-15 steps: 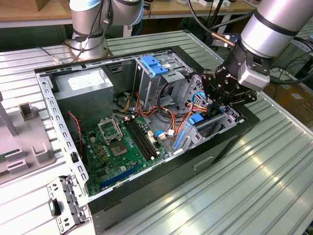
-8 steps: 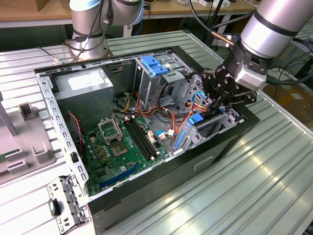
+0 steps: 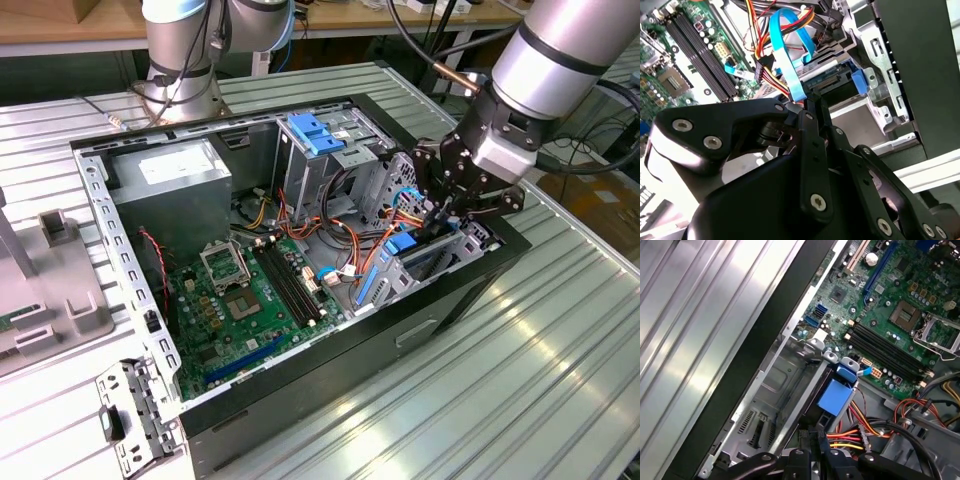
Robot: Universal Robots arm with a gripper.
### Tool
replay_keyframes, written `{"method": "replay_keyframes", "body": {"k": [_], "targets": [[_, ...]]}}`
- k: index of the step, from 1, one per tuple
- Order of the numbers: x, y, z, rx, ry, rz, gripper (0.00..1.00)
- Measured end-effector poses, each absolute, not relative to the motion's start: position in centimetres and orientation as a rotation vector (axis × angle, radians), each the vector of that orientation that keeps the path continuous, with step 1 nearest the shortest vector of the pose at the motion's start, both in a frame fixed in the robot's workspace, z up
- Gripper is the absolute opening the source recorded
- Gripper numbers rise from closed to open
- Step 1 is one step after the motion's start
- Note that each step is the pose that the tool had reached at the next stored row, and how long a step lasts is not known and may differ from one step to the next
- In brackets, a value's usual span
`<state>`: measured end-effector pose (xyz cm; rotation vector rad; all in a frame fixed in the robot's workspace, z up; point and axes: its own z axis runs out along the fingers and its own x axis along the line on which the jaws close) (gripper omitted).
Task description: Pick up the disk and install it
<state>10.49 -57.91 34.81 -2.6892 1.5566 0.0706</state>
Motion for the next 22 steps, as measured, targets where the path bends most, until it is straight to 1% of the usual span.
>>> {"method": "replay_keyframes", "body": {"k": [22], "targets": [[10.72, -57.91, 34.65, -2.392, 1.973, 0.061, 0.17]]}}
